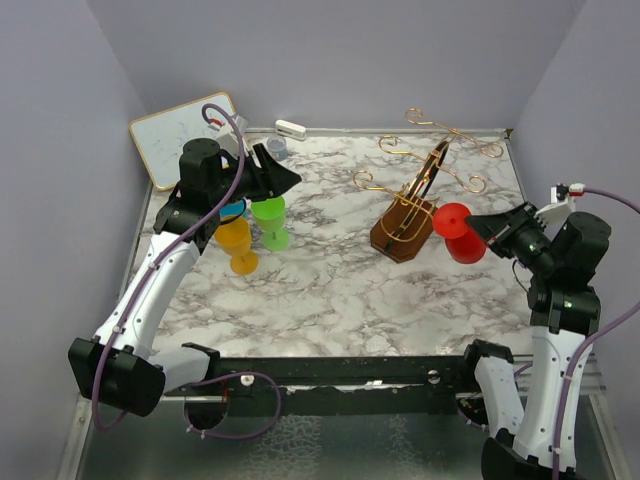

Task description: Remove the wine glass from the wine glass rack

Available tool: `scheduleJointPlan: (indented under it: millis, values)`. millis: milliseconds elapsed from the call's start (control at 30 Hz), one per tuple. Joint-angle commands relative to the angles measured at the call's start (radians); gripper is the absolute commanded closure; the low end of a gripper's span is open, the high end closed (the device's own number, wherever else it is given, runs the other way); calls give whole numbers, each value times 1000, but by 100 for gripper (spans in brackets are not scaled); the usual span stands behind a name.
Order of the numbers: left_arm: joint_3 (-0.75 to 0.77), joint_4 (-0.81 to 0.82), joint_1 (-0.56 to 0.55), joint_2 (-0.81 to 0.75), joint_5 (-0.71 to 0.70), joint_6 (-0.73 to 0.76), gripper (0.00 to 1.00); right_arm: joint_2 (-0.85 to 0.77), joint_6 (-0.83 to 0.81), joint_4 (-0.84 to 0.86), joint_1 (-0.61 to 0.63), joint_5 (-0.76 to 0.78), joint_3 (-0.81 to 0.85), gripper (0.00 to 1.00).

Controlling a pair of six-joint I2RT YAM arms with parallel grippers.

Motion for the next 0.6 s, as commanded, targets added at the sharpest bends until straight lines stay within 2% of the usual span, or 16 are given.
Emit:
scheduleJointPlan:
  millis: [0, 567]
  values:
    - [13, 2, 4, -29, -2, -3, 48, -12, 19, -5, -4, -28, 27, 99]
    - [-2, 7, 4, -31, -5, -11, 48, 2, 45, 74, -4, -153, -62, 99]
